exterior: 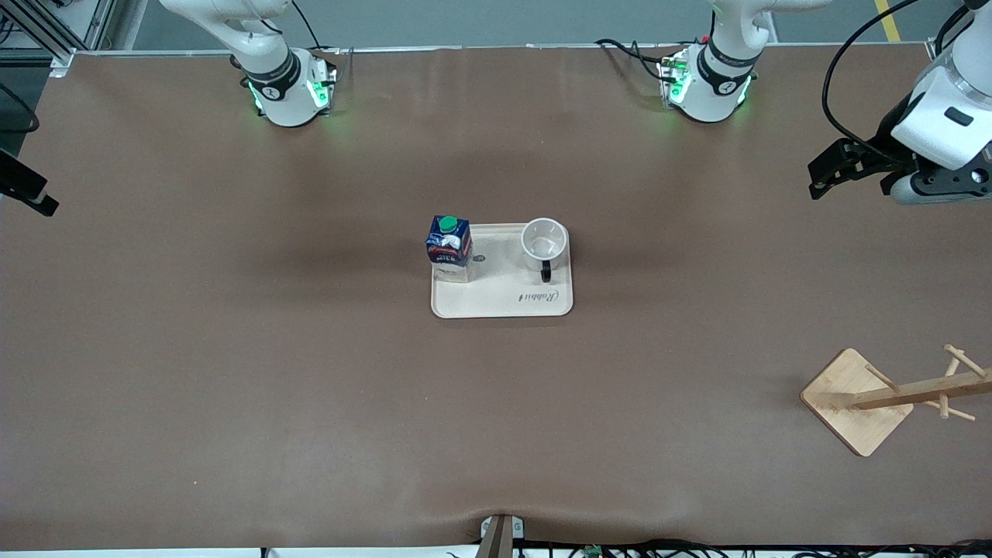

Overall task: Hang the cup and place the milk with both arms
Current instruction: 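Move the left gripper toward the white mug on the tray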

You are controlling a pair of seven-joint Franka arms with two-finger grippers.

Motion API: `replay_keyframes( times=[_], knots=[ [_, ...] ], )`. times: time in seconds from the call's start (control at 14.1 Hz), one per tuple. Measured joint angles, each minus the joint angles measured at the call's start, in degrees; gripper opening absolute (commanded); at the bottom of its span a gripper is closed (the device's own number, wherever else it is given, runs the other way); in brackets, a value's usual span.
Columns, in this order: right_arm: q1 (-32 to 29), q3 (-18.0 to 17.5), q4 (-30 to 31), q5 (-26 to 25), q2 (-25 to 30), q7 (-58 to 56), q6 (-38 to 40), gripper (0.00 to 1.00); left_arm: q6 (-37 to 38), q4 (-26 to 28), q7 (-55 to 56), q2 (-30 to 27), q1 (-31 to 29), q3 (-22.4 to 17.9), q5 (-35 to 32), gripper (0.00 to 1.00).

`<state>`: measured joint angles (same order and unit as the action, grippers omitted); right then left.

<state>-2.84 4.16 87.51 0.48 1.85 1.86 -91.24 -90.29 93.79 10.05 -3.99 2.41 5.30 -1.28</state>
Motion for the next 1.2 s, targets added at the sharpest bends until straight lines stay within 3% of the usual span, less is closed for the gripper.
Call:
replay_keyframes(
  times=[0.35,0.64,0.92,1.2],
  knots=[
    [0.0,0.0,0.0,0.0,0.0,0.0,0.0,1.0,0.0,-0.3,0.0,0.4,-0.1,-0.2,0.0,1.0],
    [0.0,0.0,0.0,0.0,0.0,0.0,0.0,1.0,0.1,-2.8,1.7,4.2,0.5,0.5,0.1,1.0],
    [0.0,0.0,0.0,0.0,0.0,0.0,0.0,1.0,-0.6,-1.4,15.4,9.5,2.9,7.4,0.2,1.0],
    [0.0,0.0,0.0,0.0,0.0,0.0,0.0,1.0,-8.5,4.6,21.8,12.3,3.8,11.5,2.1,1.0]
  ],
)
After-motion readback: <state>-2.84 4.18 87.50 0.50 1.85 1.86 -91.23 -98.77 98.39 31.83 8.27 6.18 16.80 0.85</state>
